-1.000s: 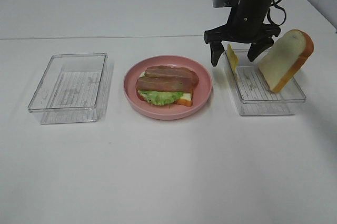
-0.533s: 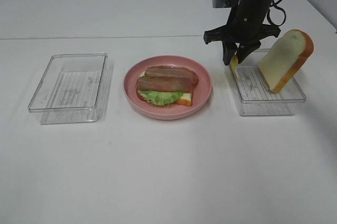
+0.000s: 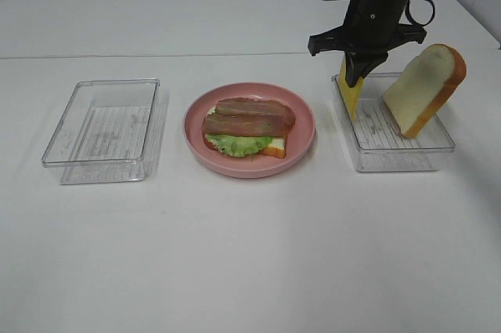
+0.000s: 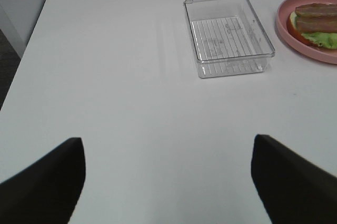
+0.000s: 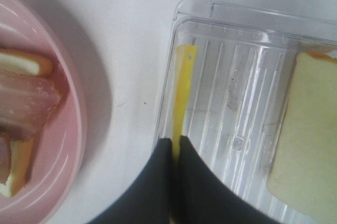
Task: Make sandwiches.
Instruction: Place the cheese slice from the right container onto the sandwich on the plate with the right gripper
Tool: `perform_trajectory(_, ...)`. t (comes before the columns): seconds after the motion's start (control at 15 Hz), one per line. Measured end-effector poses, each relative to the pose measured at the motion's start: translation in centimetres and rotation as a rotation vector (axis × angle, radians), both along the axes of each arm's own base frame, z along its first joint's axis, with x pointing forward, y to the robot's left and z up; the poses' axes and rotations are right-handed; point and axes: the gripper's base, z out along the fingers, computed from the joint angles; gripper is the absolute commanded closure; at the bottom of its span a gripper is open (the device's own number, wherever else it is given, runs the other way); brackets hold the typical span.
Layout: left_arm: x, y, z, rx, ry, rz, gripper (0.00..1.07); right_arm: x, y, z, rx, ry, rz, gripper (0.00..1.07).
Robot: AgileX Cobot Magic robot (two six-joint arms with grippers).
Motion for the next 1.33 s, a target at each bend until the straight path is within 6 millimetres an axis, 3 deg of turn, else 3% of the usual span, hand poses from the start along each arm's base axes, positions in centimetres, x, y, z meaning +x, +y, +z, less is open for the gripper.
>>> perform_trajectory(0.2, 0.0, 0.0, 0.0, 0.0, 0.0, 0.0, 0.28, -0.7, -0.3, 2.5, -0.005, -0.015, 0.0, 1.07)
perform_trajectory(0.47, 0.0, 0.0, 0.0, 0.0, 0.0, 0.0, 0.28, -2.5, -0.6, 8.3, 0.026, -0.097, -0.003, 1.07)
perform_trajectory(0.73, 0.0, 0.0, 0.0, 0.0, 0.0, 0.0, 0.28, -4.0, 0.0, 11.3, 0.101, -0.112, 0.002, 1.07)
perform_trajectory(0.93, 0.0, 0.0, 0.0, 0.0, 0.0, 0.0, 0.28, -5.2, 3.5, 11.3, 0.112, -0.101, 0.062, 1.07)
perform_trajectory(1.13, 0.0, 0.0, 0.0, 0.0, 0.0, 0.0, 0.28, -7.6, 9.0, 11.4, 0.156, -0.087, 0.158, 1.07)
perform_trajectory(1.33, 0.0, 0.0, 0.0, 0.0, 0.0, 0.0, 0.28, -9.1, 13.0, 11.2, 0.233, -0.113, 0.211, 1.07)
